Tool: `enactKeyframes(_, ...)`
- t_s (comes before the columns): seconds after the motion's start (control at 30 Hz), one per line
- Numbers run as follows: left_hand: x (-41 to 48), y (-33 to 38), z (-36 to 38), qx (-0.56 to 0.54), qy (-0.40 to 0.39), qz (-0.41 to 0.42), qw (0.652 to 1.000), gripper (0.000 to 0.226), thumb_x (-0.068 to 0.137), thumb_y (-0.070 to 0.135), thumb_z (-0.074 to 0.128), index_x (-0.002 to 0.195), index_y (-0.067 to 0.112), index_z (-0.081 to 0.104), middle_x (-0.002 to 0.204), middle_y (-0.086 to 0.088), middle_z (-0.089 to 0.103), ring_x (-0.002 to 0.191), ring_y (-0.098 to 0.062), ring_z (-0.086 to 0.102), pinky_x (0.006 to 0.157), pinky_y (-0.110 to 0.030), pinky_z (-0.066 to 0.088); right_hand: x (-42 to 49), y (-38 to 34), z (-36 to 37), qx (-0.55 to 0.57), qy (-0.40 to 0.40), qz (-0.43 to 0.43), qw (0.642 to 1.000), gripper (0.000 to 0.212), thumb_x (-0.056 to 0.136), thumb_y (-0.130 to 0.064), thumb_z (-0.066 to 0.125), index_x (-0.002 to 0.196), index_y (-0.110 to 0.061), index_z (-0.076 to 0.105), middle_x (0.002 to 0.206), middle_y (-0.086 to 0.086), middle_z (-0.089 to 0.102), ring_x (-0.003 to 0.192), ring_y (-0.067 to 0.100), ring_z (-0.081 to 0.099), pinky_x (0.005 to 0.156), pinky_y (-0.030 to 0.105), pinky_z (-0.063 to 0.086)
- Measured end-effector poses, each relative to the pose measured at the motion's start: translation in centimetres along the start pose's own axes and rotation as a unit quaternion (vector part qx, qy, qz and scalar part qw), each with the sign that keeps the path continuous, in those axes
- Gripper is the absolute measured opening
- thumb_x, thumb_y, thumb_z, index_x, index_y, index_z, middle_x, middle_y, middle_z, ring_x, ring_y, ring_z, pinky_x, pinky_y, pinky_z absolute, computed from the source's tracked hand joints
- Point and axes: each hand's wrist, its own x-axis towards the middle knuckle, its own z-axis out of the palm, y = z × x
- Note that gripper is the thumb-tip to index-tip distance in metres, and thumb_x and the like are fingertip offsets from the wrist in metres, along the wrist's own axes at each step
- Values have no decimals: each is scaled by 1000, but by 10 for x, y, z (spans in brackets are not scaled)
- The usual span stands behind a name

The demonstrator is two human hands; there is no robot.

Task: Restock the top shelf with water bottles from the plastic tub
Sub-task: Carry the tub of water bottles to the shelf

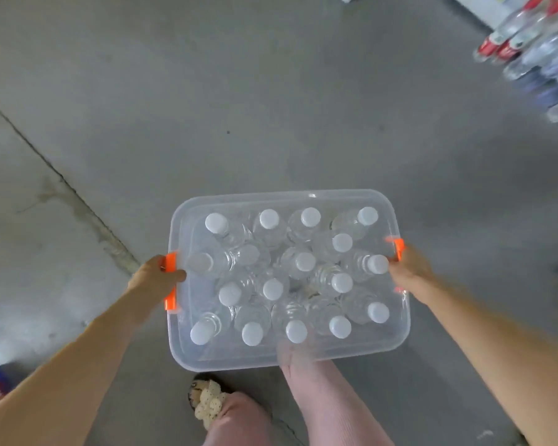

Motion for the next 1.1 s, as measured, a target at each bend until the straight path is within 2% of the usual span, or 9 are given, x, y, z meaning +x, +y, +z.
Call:
enactKeyframes(0.13,0,96,13,52,-45,72,995,15,76,17,68,78,14,53,79,-11,56,76,-28,53,74,-37,47,8,31,-53,25,35,40,998,42,96,-13,48,138,-16,45,118,21,56,101,40,59,80,49,54)
enactKeyframes(0.27,8,176,42,73,-87,124,986,15,79,9,65,79,15,51,81,-11,54,78,-28,51,77,-39,47,20,65,-84,79,64,97,990,42,98,-16,44,140,-20,42,124,17,53,89,33,58,52,37,56)
enactKeyframes(0.37,15,236,62,100,-121,154,976,32,61,23,65,88,10,54,85,-12,54,80,-28,52,82,-43,48,34,81,-102,122,82,135,980,42,97,-17,45,139,-18,43,128,18,52,87,30,54,60,43,57)
enactKeyframes(0.5,33,310,87,154,-143,182,961,46,49,28,56,92,11,57,87,-13,57,82,-29,54,84,-45,50,53,91,-128,153,97,160,970,38,94,-17,51,132,-11,49,107,19,60,66,28,54,59,38,53)
enactKeyframes(0.63,50,365,107,188,-152,205,948,24,76,12,66,98,9,57,94,-17,58,87,-31,56,86,-47,51,70,93,-149,209,105,176,956,41,90,-9,58,131,-10,50,83,11,54,51,15,46,33,19,40)
enactKeyframes(0.83,59,442,116,224,-170,186,941,46,61,24,63,104,9,58,94,-16,61,91,-35,59,87,-49,51,112,84,-193,200,81,200,956,32,91,-9,57,120,6,56,77,12,53,76,25,51,67,31,39)
enactKeyframes(0.97,63,486,125,225,-145,191,944,19,82,8,62,100,7,58,88,-14,58,84,-32,56,86,-47,50,146,80,-225,185,67,199,960,29,92,-16,58,113,4,60,91,18,60,90,32,60,70,29,38)
enactKeyframes(1.03,62,510,136,223,-135,194,946,17,78,11,66,93,9,58,86,-15,58,81,-31,56,86,-48,50,169,85,-238,190,70,199,959,31,92,-16,58,116,3,60,103,23,64,96,34,61,75,32,42)
enactKeyframes(1.1,59,534,150,221,-132,194,947,21,66,19,67,83,14,57,83,-16,57,79,-30,55,86,-48,49,190,92,-252,205,76,192,957,33,92,-14,57,120,3,58,107,25,65,85,31,59,71,32,43)
